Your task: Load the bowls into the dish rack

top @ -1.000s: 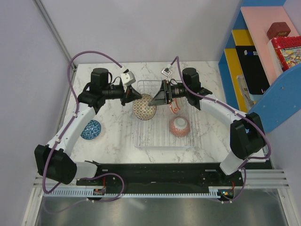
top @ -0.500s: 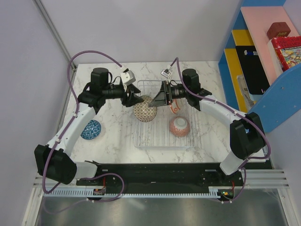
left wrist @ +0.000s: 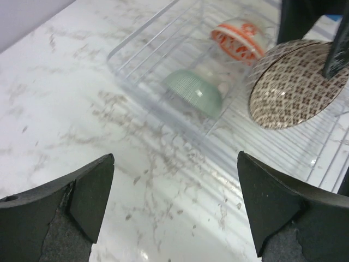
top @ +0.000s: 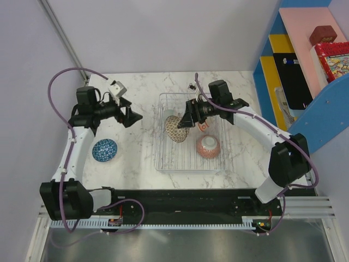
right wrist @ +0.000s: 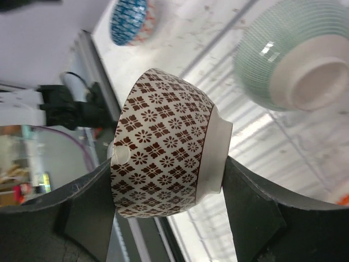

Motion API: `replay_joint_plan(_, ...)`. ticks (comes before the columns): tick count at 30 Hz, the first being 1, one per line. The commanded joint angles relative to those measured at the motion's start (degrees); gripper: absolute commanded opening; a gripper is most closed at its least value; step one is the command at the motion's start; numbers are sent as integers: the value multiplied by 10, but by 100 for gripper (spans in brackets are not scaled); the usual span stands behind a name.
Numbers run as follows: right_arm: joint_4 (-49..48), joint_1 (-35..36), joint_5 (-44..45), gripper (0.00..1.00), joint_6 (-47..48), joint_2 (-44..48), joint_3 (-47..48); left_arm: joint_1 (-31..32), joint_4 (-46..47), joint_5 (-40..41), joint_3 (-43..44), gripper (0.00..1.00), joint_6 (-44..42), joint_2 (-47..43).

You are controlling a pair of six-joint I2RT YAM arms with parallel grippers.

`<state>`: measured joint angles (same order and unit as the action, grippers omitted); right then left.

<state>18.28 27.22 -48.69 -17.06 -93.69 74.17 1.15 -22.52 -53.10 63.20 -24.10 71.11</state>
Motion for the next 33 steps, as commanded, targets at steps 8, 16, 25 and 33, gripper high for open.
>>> replay_joint_plan(8,111,63,290,0,290,65,12,-143,-47,-9,-120,100,-14,-98)
replay_joint_plan(16,91,174,466,0,381,87,-13,-173,-16,-10,-163,100,-4,-131)
replay_joint_plan(25,52,280,596,0,462,65,-60,-221,7,-53,-180,100,9,-133)
replay_joint_plan(33,-7,360,717,0,536,16,-90,-225,11,-62,-185,100,9,-130)
